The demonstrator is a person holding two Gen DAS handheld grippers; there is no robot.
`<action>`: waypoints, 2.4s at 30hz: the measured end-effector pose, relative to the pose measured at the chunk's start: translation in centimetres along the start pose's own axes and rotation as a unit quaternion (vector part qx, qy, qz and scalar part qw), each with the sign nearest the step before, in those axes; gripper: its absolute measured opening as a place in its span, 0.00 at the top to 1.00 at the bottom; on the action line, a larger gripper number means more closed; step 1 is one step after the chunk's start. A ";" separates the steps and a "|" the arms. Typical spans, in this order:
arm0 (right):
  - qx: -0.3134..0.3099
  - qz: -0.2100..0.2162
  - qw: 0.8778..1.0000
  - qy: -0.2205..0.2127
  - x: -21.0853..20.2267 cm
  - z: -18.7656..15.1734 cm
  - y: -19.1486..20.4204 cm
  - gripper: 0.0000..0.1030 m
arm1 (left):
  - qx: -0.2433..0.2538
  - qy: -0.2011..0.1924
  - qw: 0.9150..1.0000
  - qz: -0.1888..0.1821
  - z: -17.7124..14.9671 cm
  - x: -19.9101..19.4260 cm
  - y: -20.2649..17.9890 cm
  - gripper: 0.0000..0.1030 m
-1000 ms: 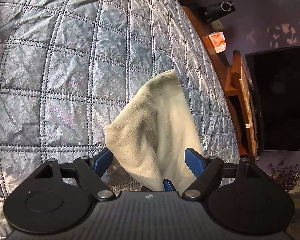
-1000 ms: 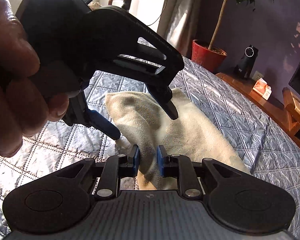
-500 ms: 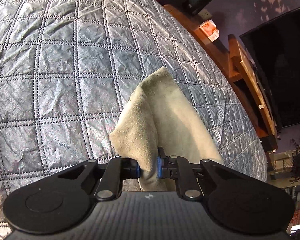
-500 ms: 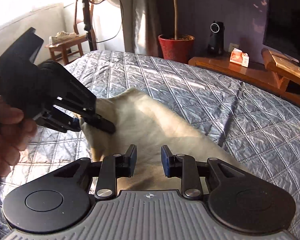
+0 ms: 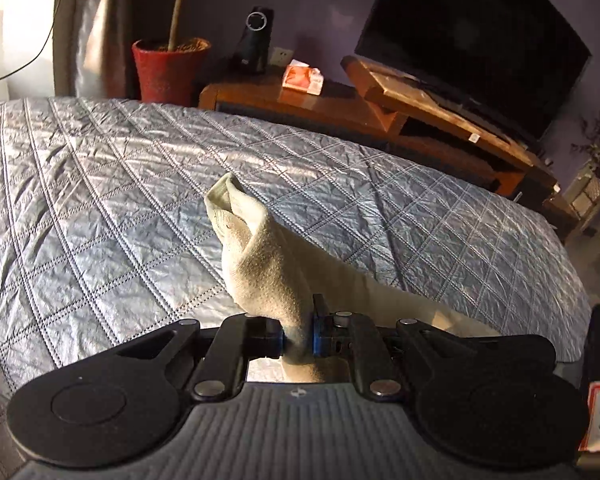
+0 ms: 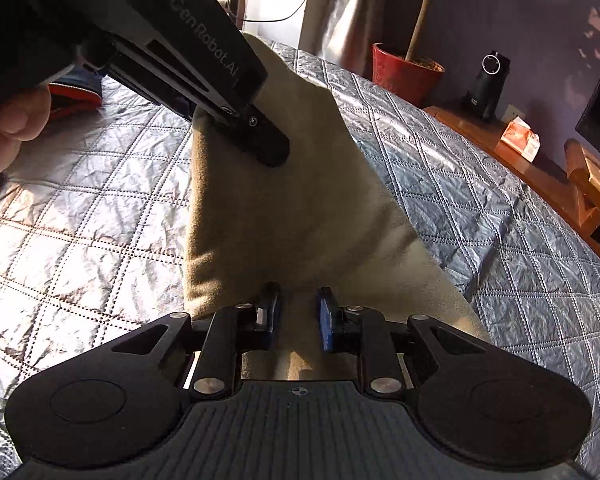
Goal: Fold clothes
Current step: 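Grasp the bundle end with both grippers and lift it, then fold the lifted end over the bundle and open both grippers, then grasp the folded sweatshirt bundle with the right gripper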
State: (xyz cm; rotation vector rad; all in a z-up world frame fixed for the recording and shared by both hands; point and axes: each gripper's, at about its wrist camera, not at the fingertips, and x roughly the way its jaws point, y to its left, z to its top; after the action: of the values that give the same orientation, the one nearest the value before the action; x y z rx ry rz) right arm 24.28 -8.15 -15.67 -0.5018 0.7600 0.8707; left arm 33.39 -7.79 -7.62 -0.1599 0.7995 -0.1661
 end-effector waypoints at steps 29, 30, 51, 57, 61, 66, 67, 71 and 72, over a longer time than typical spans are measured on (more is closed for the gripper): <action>0.332 0.018 0.941 -0.057 -8.7 -11.6 -6.3 0.32 | 0.334 -0.016 0.937 -0.104 -3.3 1.5 -7.4 0.90; 0.360 0.022 0.930 -0.074 -8.6 -12.4 -6.4 0.32 | 0.337 -0.017 0.935 -0.107 -3.3 1.6 -7.5 0.90; 0.342 -0.011 0.937 -0.070 -12.0 -14.5 -7.0 0.19 | 0.401 0.017 0.902 -0.161 -4.6 3.0 -10.3 0.87; 0.559 0.107 0.807 -0.156 -13.6 -20.8 -10.6 0.20 | 0.422 0.024 0.887 -0.185 -5.1 3.0 -11.0 0.76; 0.606 0.164 0.761 -0.164 -12.2 -21.8 -10.8 0.19 | 0.412 0.007 0.881 -0.231 -4.1 1.2 -10.7 0.71; 0.594 0.168 0.773 -0.150 -11.4 -20.7 -11.2 0.16 | 0.328 -0.044 0.898 -0.291 0.6 -1.6 -7.4 0.60; 0.592 0.166 0.774 -0.151 -11.4 -20.5 -11.4 0.16 | 0.309 -0.048 0.910 -0.272 1.5 -1.3 -6.4 0.60; 0.604 0.164 0.762 -0.168 -11.2 -20.5 -12.4 0.16 | 0.235 -0.011 0.960 -0.150 3.9 1.6 -2.7 0.61; 0.602 0.154 0.767 -0.159 -10.9 -20.2 -12.5 0.16 | 0.208 0.010 0.970 -0.124 4.3 2.3 -1.7 0.61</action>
State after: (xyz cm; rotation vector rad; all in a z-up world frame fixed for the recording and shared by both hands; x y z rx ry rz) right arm 22.34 -33.99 -19.10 0.9283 0.9284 0.5665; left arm 37.93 -9.59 -5.97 0.1410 0.7460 -0.5675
